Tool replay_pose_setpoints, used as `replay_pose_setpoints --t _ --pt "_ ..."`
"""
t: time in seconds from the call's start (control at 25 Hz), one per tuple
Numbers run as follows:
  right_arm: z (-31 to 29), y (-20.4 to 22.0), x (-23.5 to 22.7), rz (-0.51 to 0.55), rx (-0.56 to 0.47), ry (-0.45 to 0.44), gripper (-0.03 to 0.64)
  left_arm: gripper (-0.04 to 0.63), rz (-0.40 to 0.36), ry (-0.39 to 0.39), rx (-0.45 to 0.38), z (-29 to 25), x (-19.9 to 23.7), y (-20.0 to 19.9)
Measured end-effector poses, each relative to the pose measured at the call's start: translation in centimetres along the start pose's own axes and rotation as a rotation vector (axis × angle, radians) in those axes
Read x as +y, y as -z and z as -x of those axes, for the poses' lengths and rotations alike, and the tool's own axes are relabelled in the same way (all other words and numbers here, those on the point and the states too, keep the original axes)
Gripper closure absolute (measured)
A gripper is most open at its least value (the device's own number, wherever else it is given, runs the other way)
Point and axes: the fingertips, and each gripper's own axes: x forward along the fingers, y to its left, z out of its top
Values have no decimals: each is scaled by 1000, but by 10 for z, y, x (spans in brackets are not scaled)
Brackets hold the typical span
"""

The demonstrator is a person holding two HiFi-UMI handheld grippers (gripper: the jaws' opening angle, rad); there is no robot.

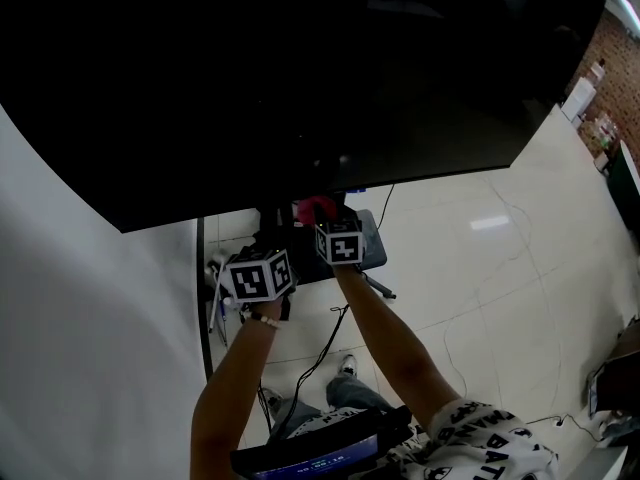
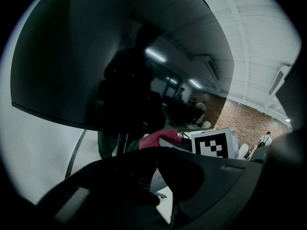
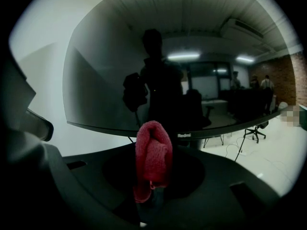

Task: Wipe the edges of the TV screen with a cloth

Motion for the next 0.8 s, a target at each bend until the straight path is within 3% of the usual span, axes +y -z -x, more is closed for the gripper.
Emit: replay_pose_setpoints --t 0.36,0.8 --pt "22 -2 -67 -14 5 17 500 609 -18 -2 24 -35 -52 12" --pt "33 -1 -129 -7 6 103 500 609 -105 94 72 -72 -107 25"
